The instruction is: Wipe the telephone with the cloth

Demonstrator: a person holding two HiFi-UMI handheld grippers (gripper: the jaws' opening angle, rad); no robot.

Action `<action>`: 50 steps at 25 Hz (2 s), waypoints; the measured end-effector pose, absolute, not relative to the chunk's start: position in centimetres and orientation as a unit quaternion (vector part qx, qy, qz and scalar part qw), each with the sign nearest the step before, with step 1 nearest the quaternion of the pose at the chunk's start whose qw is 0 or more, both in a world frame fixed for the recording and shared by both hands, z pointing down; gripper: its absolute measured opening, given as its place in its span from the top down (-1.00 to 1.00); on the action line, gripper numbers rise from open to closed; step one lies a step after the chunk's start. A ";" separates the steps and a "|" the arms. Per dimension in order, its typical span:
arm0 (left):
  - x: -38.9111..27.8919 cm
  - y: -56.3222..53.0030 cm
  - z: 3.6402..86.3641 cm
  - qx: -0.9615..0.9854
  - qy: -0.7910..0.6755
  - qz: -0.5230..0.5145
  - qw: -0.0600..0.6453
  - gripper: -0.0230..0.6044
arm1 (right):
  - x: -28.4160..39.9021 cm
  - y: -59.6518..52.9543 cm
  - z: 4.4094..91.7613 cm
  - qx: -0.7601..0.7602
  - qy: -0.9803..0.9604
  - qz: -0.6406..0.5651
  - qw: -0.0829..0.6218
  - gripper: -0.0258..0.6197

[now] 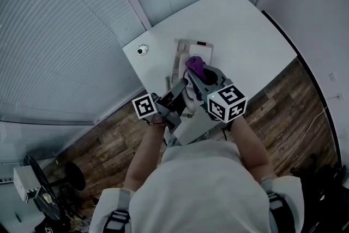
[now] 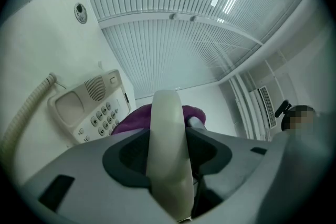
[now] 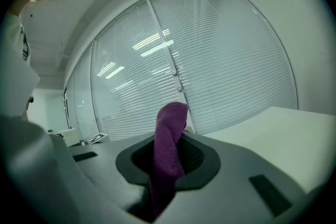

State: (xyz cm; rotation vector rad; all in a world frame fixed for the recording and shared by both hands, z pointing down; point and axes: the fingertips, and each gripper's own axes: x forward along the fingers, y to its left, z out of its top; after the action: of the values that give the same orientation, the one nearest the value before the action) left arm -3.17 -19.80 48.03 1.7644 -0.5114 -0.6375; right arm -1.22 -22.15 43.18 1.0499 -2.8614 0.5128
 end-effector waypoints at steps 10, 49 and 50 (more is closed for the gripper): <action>-4.3 -20.4 47.2 0.746 -0.212 -0.295 0.558 0.21 | -2.5 -21.2 44.0 0.314 -0.933 0.175 0.036 0.73; -6.7 -22.2 46.3 0.746 -0.227 -0.317 0.539 0.21 | -4.5 -17.3 45.3 0.214 -0.950 0.218 0.061 0.74; -6.8 -22.4 46.2 0.748 -0.229 -0.316 0.537 0.21 | -4.5 -17.3 45.3 0.213 -0.950 0.218 0.060 0.73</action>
State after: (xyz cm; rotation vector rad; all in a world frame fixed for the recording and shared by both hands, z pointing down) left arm -6.78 -22.39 46.23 1.7808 -0.5445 -0.7511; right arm -4.50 -17.30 45.26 0.6444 -2.8768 0.6606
